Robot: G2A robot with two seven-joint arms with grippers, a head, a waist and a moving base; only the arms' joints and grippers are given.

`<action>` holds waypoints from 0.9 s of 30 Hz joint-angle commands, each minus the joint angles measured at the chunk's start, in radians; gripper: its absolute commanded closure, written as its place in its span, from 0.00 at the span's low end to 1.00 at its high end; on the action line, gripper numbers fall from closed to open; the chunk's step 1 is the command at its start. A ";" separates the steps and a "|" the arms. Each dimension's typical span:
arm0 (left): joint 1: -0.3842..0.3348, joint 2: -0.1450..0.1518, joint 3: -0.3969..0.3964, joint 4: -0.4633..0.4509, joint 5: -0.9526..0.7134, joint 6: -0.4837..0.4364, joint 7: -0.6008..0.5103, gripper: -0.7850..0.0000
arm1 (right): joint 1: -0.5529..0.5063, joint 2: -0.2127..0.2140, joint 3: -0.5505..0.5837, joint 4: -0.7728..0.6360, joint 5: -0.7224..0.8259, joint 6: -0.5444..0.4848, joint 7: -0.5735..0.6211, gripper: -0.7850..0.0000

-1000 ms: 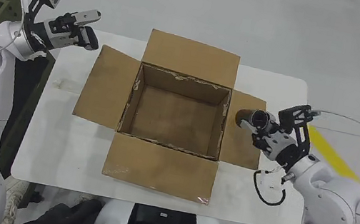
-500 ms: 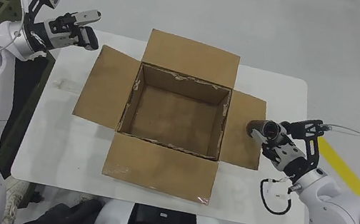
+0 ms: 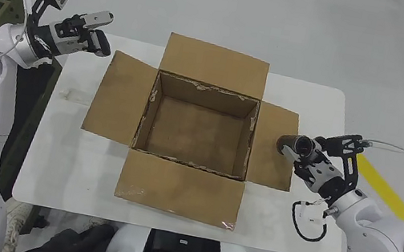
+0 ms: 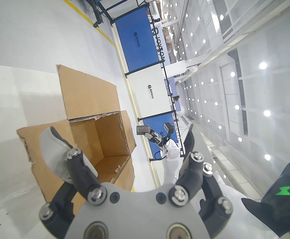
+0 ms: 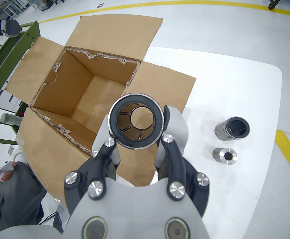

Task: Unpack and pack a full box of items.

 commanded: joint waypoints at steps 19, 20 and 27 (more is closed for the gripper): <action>0.000 0.000 0.000 0.000 0.000 0.000 0.000 0.00 | -0.086 0.010 0.064 -0.027 0.025 -0.009 -0.023 1.00; 0.000 0.000 0.000 0.000 0.000 0.000 0.000 0.00 | -0.104 0.011 0.079 -0.033 0.032 -0.015 -0.026 1.00; 0.000 0.000 0.000 0.000 0.000 0.000 0.000 0.00 | -0.213 0.018 0.194 -0.035 0.055 -0.035 -0.088 1.00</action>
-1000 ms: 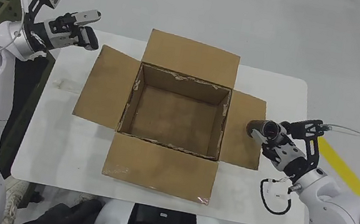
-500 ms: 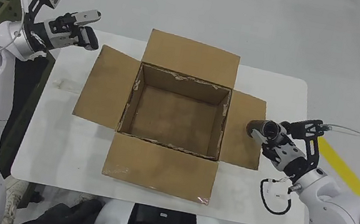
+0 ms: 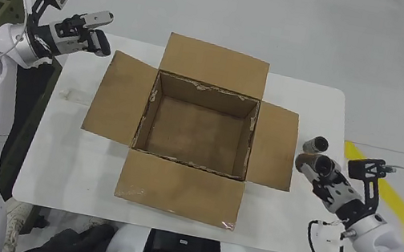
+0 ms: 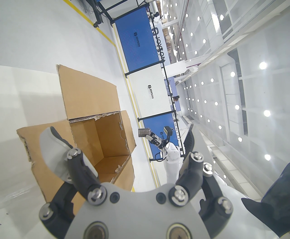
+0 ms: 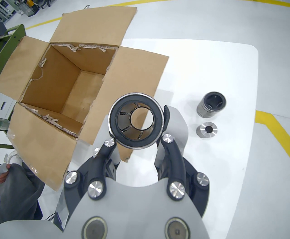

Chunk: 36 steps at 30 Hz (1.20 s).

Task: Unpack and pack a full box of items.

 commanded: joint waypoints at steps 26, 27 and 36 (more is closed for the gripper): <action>0.000 0.000 0.000 0.000 0.000 0.000 0.000 0.00 | -0.026 0.009 -0.041 0.260 -0.082 0.113 -0.099 1.00; 0.000 0.000 0.000 0.000 0.000 0.000 0.000 0.00 | -0.021 0.009 -0.047 0.268 -0.085 0.118 -0.102 1.00; 0.000 0.000 0.000 0.000 0.000 0.000 0.000 0.00 | 0.016 0.011 -0.098 0.316 -0.141 0.177 -0.123 1.00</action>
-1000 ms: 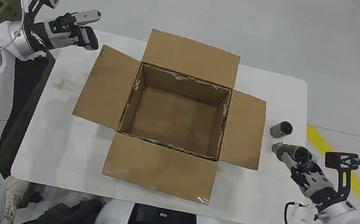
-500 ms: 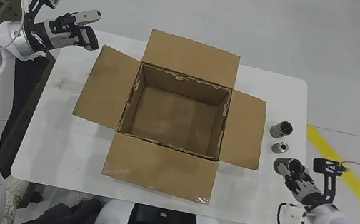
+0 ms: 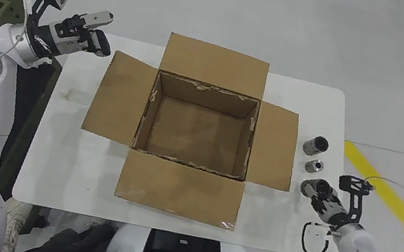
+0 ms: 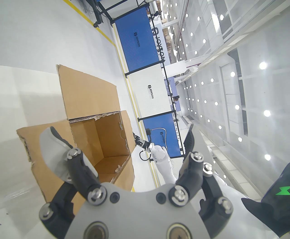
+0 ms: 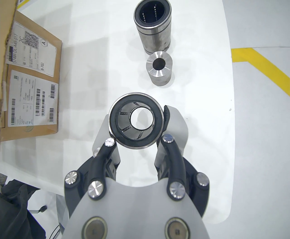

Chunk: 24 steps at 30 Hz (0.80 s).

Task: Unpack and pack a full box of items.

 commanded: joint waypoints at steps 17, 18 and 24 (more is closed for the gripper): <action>0.000 0.000 0.000 0.000 0.000 0.000 0.000 0.00 | 0.050 0.003 -0.063 0.066 -0.078 0.083 -0.030 1.00; 0.000 0.000 0.000 0.000 0.000 0.000 0.000 0.00 | 0.053 0.003 -0.067 0.070 -0.082 0.088 -0.033 1.00; 0.000 0.000 0.000 0.000 0.000 0.000 0.000 0.00 | 0.065 0.003 -0.083 0.086 -0.095 0.102 -0.040 0.84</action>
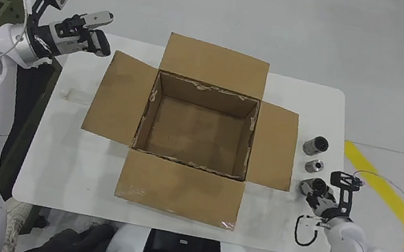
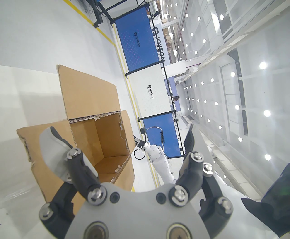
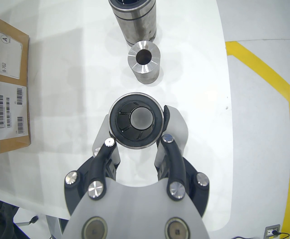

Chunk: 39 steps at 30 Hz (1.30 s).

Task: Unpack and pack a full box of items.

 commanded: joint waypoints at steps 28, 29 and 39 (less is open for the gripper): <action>0.000 0.000 0.000 0.000 0.000 0.000 0.000 0.00 | -0.133 0.011 0.103 -0.174 0.065 -0.023 -0.030 0.02; 0.000 0.000 0.000 0.000 0.000 0.000 0.000 0.00 | -0.146 0.011 0.112 -0.189 0.072 -0.026 -0.034 0.02; 0.000 0.000 0.000 0.000 0.000 0.000 0.000 0.00 | -0.162 0.013 0.104 -0.202 0.053 -0.030 -0.027 0.01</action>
